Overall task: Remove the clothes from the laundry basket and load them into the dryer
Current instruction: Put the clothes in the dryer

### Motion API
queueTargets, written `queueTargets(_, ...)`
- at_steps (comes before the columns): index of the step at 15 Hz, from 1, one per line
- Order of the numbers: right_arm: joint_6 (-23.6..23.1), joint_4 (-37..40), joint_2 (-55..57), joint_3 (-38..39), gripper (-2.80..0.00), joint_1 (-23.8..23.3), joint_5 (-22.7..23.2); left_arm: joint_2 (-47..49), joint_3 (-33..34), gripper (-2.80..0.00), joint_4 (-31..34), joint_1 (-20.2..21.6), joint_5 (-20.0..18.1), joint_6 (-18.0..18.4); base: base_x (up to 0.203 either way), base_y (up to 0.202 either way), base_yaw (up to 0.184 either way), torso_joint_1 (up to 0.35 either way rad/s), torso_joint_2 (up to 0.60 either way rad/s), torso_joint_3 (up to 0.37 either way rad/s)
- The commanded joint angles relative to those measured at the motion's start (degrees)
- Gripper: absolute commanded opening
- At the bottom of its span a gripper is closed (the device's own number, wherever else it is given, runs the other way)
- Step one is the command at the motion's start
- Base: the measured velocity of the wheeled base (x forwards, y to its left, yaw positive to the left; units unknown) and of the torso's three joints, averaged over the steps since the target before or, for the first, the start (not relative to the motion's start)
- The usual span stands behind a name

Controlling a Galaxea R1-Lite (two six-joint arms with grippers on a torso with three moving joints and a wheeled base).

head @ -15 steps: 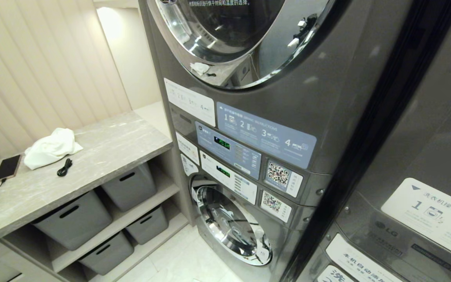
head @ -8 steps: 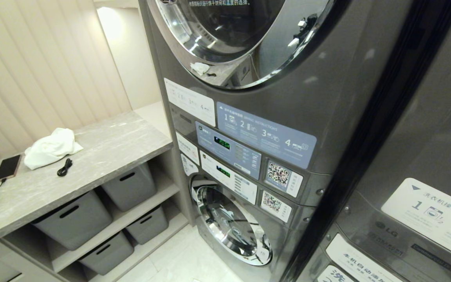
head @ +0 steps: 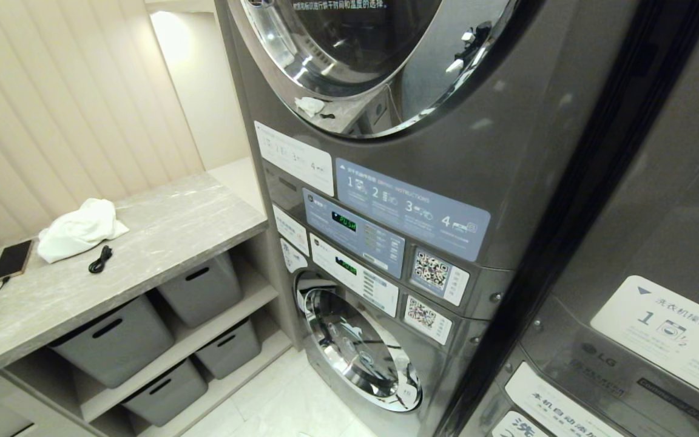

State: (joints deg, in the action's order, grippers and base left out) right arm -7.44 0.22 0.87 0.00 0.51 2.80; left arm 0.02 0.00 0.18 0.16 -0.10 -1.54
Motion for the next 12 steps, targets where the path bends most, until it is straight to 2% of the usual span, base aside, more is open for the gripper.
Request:
queueTargets(1,0.0,0.0,-0.8,0.0,-2.8,0.0,0.0,0.0,0.1,-2.8,0.0,0.0,0.0,0.0,0.0,0.0,0.0,0.0,0.0,0.0)
queueTargets(12,0.8,0.1,-0.8,0.0,-2.8,0.0,-1.0,0.0,0.1,-2.8,0.0,0.0,0.0,0.0,0.0,0.0,0.0,0.0,0.0,0.0)
